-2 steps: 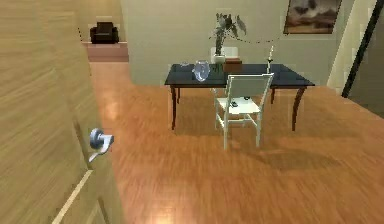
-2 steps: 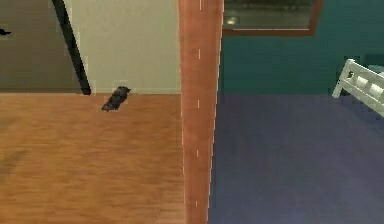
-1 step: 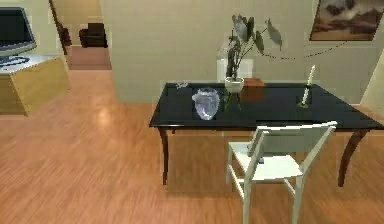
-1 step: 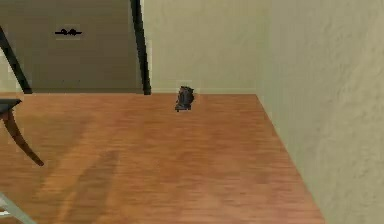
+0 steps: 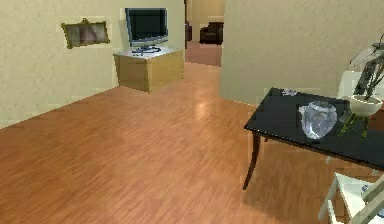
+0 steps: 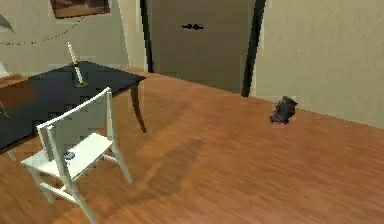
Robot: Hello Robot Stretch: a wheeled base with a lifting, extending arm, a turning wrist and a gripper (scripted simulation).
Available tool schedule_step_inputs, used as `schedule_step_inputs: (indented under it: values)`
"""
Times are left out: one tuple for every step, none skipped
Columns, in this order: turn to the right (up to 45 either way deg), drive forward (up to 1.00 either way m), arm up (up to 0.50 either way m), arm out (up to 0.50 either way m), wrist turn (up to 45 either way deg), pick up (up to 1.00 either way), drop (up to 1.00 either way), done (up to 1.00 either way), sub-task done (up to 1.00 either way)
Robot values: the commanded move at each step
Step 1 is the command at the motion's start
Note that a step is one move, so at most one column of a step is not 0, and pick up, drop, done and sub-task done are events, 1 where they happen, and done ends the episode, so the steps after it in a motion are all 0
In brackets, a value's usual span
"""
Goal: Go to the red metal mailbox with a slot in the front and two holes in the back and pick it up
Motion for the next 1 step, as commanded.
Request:
schedule_step_inputs:
  values:
    - [0.0, 1.00, 0.00, 0.00, 0.0, 0.00, 0.00, 0.00, 0.00]
